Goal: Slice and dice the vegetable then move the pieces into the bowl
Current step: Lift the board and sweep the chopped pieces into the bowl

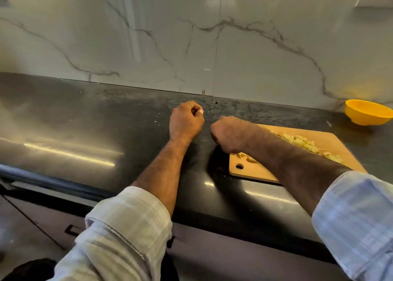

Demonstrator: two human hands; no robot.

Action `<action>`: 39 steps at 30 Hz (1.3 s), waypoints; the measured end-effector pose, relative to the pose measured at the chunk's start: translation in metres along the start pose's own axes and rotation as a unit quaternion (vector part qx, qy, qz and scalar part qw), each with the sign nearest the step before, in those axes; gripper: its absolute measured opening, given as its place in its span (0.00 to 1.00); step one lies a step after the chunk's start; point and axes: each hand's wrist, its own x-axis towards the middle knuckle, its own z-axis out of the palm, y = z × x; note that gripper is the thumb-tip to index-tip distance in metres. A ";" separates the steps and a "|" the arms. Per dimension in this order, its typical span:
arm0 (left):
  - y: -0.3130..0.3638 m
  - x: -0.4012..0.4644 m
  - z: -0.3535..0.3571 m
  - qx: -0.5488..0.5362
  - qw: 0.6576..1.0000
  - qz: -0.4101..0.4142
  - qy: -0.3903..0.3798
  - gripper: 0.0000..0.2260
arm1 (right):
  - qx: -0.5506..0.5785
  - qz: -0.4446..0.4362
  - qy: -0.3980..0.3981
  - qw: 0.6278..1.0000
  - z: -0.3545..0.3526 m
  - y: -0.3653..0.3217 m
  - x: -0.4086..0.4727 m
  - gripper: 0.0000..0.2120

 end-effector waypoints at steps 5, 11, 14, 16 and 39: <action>0.000 0.000 -0.003 -0.005 1.000 0.000 0.017 0.04 | -0.010 -0.014 0.010 1.000 -0.003 -0.006 0.002 0.07; 0.000 -0.003 -0.005 -0.014 1.000 0.004 0.025 0.03 | 0.025 -0.013 0.010 1.000 0.001 0.002 0.011 0.13; 0.003 -0.004 -0.003 -0.025 0.999 0.020 0.012 0.03 | 0.081 0.010 0.018 0.996 -0.003 0.022 0.011 0.08; 0.006 -0.006 -0.002 -0.032 0.999 0.033 -0.006 0.03 | 0.145 0.028 0.021 0.989 -0.010 0.042 0.004 0.07; 0.014 0.001 0.023 -0.146 0.987 -0.058 0.015 0.05 | 0.206 0.051 0.026 0.977 0.001 0.049 -0.014 0.02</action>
